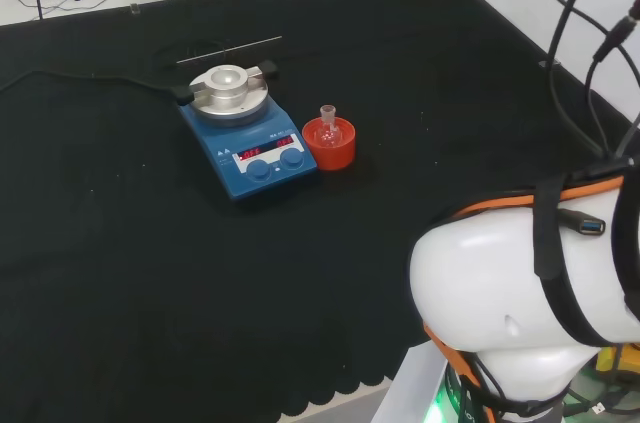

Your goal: Pick up the round-bottom flask.

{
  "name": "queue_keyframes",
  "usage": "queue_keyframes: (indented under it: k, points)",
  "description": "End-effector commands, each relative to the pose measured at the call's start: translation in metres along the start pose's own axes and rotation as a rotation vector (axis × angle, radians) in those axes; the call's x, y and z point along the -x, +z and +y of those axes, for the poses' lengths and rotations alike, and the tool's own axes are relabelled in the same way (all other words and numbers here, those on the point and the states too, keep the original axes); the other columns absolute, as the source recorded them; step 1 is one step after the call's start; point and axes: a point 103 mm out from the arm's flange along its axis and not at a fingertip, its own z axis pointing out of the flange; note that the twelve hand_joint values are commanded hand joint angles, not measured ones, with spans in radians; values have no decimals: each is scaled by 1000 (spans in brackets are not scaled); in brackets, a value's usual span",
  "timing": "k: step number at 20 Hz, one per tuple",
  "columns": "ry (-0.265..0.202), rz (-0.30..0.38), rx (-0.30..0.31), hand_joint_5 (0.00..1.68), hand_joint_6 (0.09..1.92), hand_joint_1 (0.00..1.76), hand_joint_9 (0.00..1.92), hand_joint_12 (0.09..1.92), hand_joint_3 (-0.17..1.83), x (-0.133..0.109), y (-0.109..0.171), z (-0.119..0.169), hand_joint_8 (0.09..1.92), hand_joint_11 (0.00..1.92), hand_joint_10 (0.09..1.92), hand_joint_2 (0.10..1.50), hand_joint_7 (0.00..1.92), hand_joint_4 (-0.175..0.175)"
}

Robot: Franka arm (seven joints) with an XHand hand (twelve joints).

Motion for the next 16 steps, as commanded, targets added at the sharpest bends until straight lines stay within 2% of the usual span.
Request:
queue_keyframes:
  k: [1,8,16]
  points:
    - [25,43,-27,227,87,255,111,925,343,32,56,41,338,0,543,1148,25,15]
    - [14,80,-49,253,87,340,137,971,321,51,107,77,347,0,557,1118,51,10]
    - [5,116,-93,279,87,401,177,1021,316,60,187,98,370,0,574,1092,95,3]
